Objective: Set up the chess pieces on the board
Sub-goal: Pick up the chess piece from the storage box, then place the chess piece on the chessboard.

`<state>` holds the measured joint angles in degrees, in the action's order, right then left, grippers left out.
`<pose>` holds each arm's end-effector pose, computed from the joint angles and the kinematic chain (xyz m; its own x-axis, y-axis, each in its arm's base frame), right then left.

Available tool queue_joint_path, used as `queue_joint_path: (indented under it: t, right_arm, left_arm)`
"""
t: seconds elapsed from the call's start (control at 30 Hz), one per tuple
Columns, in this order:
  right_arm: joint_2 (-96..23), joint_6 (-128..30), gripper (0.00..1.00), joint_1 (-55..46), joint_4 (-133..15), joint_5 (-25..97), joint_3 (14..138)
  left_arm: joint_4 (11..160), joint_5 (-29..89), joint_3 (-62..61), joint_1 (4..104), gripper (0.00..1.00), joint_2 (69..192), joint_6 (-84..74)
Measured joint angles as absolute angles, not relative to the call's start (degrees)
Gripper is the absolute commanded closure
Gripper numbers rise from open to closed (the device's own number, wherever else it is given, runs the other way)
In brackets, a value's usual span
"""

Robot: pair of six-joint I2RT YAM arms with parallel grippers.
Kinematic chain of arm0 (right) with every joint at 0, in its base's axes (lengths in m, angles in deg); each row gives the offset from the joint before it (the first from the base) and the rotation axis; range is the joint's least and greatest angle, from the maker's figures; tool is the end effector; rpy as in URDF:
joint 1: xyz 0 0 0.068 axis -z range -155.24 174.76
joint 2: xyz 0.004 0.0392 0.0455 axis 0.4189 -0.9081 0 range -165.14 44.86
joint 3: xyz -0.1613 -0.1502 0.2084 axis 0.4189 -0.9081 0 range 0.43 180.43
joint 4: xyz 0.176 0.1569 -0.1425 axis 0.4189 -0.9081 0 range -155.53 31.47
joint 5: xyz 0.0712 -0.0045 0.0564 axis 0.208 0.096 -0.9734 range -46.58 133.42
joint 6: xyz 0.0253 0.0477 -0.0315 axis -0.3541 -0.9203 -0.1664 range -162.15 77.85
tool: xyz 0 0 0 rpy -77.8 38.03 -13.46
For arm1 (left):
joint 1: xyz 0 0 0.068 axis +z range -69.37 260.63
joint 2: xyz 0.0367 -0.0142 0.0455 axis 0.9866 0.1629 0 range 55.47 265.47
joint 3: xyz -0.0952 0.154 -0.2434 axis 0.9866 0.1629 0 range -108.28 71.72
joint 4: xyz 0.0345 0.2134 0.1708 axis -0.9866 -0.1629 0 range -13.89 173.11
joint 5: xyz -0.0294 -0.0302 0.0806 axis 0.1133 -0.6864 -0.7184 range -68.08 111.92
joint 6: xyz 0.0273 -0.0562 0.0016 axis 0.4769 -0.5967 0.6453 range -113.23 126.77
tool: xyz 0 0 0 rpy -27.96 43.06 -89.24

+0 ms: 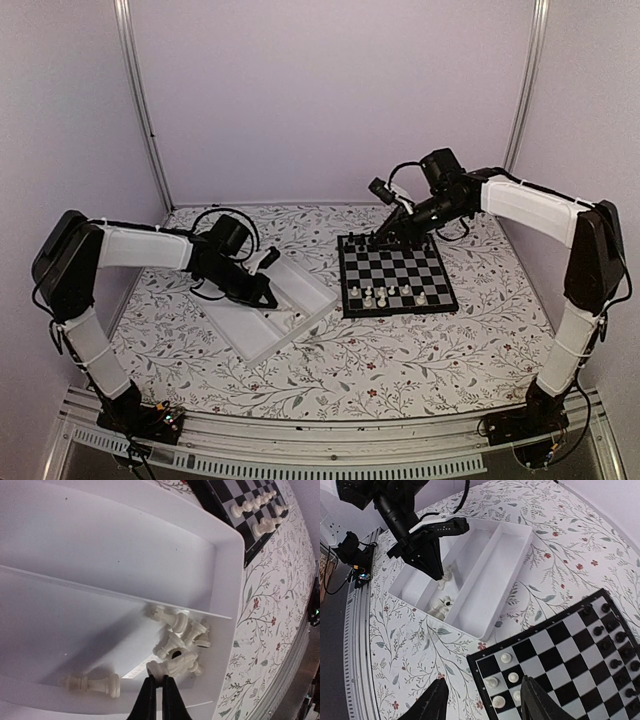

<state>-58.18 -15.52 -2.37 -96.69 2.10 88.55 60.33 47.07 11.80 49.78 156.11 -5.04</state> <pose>0.3589 0.2192 0.3046 -0.3243 -0.5444 -0.7736 -0.9406 0.2725 0.2026 0.3012 -0.2035 0.1750 -0.8804 0.3099 -0.3588 0.4563 0.7594 -0.4637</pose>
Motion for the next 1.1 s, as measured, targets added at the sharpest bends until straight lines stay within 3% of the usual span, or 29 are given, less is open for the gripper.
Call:
queue_joint_path:
  t: [0.4, 1.1]
  right_arm:
    - [-75.56, -28.13, 0.45, -16.10, -96.20, 0.83, 100.35]
    - [-83.56, -42.27, 0.49, -18.55, -94.26, 0.77, 109.99]
  left_arm:
    - [79.47, 48.88, 19.36, 50.17, 0.97, 148.39, -14.31]
    - [86.53, 50.02, 21.66, 49.58, 0.95, 143.93, -18.50]
